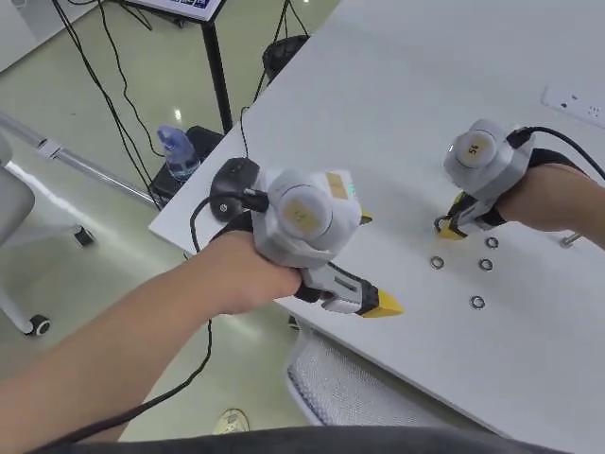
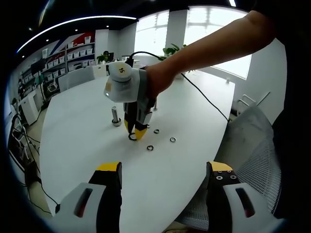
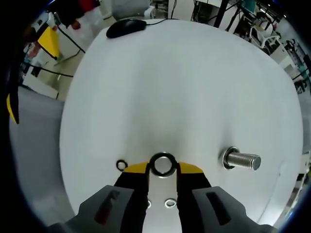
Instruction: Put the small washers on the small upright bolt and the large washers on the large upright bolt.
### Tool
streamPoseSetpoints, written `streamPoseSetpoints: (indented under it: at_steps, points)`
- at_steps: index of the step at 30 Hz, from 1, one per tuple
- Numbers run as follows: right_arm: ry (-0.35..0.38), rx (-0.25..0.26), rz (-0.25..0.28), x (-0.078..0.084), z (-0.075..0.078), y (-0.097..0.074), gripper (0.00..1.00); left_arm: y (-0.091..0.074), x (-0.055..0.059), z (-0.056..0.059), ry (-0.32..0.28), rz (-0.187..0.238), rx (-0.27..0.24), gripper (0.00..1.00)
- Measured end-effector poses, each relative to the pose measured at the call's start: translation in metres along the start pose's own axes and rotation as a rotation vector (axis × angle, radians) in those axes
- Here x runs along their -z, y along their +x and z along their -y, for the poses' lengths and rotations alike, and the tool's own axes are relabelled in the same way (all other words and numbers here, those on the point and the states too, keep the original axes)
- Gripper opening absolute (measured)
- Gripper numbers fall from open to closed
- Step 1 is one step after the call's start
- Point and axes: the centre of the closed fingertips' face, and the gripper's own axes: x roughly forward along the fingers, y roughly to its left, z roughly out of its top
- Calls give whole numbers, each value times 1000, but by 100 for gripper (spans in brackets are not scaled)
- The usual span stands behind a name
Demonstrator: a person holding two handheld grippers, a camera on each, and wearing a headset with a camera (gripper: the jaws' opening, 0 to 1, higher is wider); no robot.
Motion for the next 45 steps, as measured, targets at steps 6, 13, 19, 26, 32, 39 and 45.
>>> streamPoseSetpoints:
  at_steps: [6, 13, 19, 26, 32, 39, 45]
  points:
    - [23, 3, -15, 14, 5, -13, 21, 2, -2, -1, 1, 4, 1, 69]
    - [47, 15, -33, 31, 12, -28, 21, 4, -2, -2, 4, 3, 3, 69]
    - [61, 34, -30, 36, 20, -40, 21, 7, -2, -2, 4, -1, 4, 69]
    - [71, 64, -20, 35, 39, -53, 21, 9, -2, -6, -6, 0, -6, 71]
    - [72, 84, -16, 30, 57, -58, 21, 11, -1, -11, -6, -1, -16, 73]
    - [72, 101, -3, 18, 83, -66, 22, 11, -1, -11, -11, -2, -16, 73]
    - [82, 104, 12, 6, 89, -66, 22, 12, 5, -14, -5, -16, -17, 72]
